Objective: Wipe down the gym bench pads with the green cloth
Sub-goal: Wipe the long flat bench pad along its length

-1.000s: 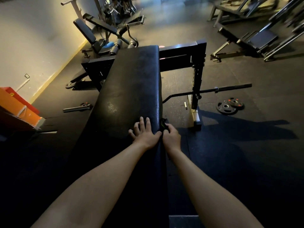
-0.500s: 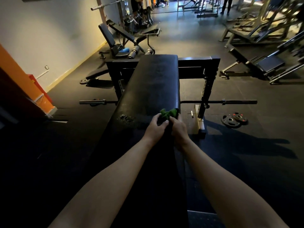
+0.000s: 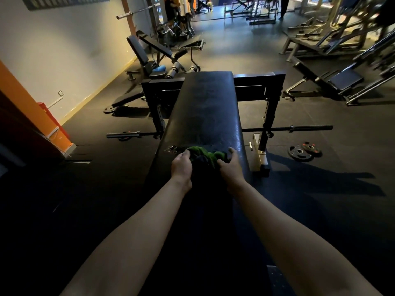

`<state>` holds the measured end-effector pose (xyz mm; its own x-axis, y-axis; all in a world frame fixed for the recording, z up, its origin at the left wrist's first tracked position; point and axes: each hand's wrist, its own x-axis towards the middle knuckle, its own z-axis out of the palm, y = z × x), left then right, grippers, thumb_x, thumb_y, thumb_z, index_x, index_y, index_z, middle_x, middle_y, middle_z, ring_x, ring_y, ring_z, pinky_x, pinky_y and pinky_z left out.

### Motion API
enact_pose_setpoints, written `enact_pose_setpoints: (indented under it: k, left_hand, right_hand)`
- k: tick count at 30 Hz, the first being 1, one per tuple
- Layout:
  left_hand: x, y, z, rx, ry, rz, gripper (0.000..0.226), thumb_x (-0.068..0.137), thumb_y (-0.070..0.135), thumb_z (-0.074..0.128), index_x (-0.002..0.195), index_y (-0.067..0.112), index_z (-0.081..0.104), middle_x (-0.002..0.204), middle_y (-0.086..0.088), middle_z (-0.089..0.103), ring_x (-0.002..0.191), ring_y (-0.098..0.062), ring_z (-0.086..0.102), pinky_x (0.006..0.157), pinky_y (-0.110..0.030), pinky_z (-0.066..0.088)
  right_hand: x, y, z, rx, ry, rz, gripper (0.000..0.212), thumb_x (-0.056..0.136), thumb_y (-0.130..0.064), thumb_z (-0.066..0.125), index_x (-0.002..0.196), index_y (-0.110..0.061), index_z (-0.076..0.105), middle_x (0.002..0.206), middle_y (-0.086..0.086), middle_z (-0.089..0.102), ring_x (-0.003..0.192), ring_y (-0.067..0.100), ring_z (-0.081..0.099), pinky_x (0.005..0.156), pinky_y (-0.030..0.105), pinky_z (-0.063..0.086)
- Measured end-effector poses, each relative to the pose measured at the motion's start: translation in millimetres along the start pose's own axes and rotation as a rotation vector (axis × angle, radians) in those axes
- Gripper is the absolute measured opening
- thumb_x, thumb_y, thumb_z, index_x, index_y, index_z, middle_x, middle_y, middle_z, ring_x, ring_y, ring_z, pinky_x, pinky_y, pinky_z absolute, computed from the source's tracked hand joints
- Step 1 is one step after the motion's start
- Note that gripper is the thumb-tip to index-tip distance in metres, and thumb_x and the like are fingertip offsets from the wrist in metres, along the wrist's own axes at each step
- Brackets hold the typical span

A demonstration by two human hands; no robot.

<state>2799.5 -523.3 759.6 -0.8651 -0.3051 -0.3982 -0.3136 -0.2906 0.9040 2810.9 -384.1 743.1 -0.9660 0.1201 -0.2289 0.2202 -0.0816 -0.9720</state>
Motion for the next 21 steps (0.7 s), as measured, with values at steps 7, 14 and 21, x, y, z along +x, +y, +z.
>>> enact_pose_setpoints:
  k: [7, 14, 21]
  left_hand:
    - [1.5, 1.7, 30.3, -0.091, -0.106, -0.083, 0.035, 0.097, 0.03, 0.052, 0.122, 0.009, 0.067, 0.114, -0.023, 0.07, 0.097, -0.036, 0.069, 0.073, -0.044, 0.06]
    - [0.1, -7.0, 69.1, 0.01, -0.255, -0.048, 0.026, 0.099, 0.009, 0.04, 0.113, 0.013, 0.061, 0.102, -0.017, 0.065, 0.088, -0.026, 0.066, 0.063, -0.033, 0.056]
    - [12.4, -34.8, 90.1, 0.775, -0.236, 0.361, 0.039, 0.094, 0.013, 0.059, 0.132, 0.022, 0.052, 0.129, -0.004, 0.059, 0.117, -0.019, 0.055, 0.094, -0.024, 0.047]
  right_hand:
    - [14.5, -8.0, -7.5, -0.038, -0.112, -0.003, 0.034, 0.095, -0.04, 0.053, 0.125, -0.027, 0.063, 0.129, 0.011, 0.055, 0.12, 0.034, 0.056, 0.1, 0.048, 0.051]
    - [25.3, -6.8, -34.3, -0.042, -0.237, -0.114, 0.021, 0.095, -0.032, 0.059, 0.116, -0.032, 0.061, 0.118, 0.001, 0.065, 0.109, 0.018, 0.064, 0.097, 0.043, 0.054]
    - [81.9, 14.6, -95.1, -0.219, 0.29, -0.167, 0.034, 0.091, 0.005, 0.045, 0.109, -0.016, 0.065, 0.109, 0.007, 0.064, 0.102, 0.019, 0.061, 0.089, 0.032, 0.052]
